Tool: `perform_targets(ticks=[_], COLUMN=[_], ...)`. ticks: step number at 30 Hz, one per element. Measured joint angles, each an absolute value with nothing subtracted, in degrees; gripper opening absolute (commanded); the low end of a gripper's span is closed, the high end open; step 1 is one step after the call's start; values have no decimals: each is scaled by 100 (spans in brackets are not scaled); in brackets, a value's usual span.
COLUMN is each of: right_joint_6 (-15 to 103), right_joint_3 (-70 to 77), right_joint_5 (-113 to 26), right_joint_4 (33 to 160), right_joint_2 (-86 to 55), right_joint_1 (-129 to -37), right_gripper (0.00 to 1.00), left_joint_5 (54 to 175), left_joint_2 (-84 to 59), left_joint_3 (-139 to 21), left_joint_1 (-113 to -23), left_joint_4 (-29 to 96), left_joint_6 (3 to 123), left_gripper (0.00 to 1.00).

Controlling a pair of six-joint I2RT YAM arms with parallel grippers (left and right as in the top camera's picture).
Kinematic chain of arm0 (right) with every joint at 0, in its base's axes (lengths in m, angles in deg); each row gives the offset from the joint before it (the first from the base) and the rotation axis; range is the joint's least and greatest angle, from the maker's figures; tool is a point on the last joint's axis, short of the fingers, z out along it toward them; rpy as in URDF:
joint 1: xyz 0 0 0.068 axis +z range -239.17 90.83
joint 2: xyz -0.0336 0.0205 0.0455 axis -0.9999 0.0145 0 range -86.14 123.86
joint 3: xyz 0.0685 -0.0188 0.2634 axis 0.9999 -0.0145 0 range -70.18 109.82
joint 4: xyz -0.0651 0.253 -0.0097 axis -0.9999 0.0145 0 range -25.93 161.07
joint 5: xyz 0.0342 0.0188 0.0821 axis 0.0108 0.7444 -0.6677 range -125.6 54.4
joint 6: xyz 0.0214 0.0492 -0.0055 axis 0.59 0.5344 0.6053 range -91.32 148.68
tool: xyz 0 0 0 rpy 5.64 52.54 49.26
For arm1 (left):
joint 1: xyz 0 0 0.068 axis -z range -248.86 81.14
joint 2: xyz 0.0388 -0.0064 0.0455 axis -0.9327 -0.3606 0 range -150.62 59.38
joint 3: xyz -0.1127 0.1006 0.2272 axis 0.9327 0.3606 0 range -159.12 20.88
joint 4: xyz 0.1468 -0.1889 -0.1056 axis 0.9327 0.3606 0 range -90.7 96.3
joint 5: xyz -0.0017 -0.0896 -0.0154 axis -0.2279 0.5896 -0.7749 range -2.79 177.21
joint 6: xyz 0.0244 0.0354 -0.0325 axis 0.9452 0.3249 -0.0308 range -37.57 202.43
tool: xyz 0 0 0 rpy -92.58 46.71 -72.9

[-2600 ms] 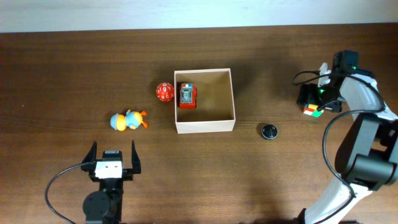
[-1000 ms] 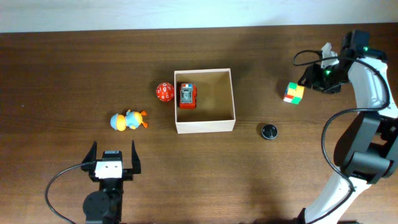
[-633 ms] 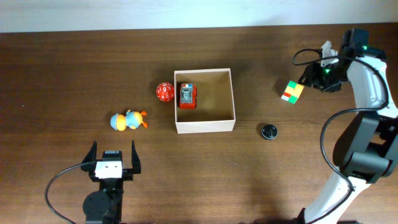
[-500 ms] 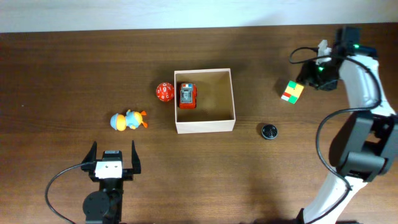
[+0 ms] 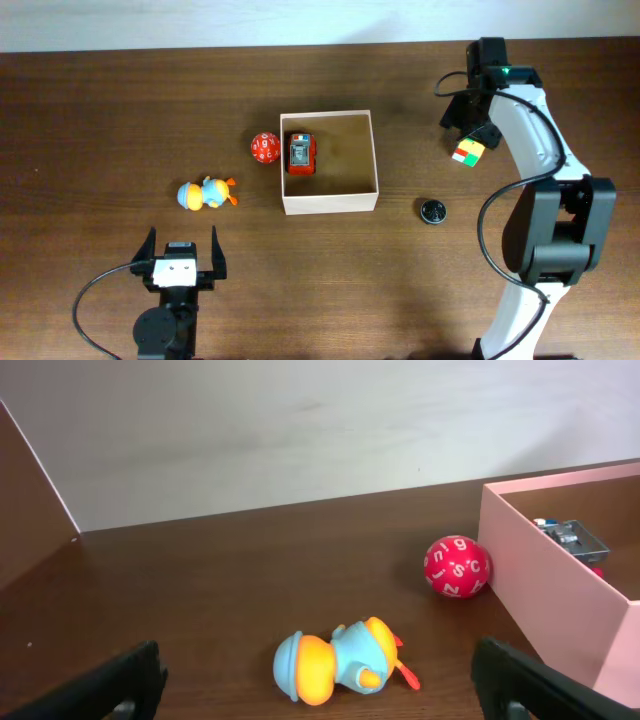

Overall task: Pack container
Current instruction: 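Lift the Rubik's cube with the right gripper and carry it left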

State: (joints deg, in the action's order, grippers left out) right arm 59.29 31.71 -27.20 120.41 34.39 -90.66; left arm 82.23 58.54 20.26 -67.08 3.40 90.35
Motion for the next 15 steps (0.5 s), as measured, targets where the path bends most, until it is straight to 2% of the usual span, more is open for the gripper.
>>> perform_targets(ticks=[11,12,15], right_joint_6=[5979,5970,5955], right_joint_3=[3160,3160,3160], right_joint_5=[-2755,-2770,-2801], right_joint_4=[12089,12084,12062], right_joint_2=[4110,4158,4250], right_joint_1=[-9300,-9300,-9298], right_gripper=[77,76,64], left_joint_5=[8223,8223,8223], left_joint_2=[5854,5854,5854], left_joint_3=[2026,2026,2026], left_joint_1=[-6708,-6708,-6708], left_joint_4=[340,340,340], left_joint_6=[9035,9035,9035], left_gripper=[99,99,99])
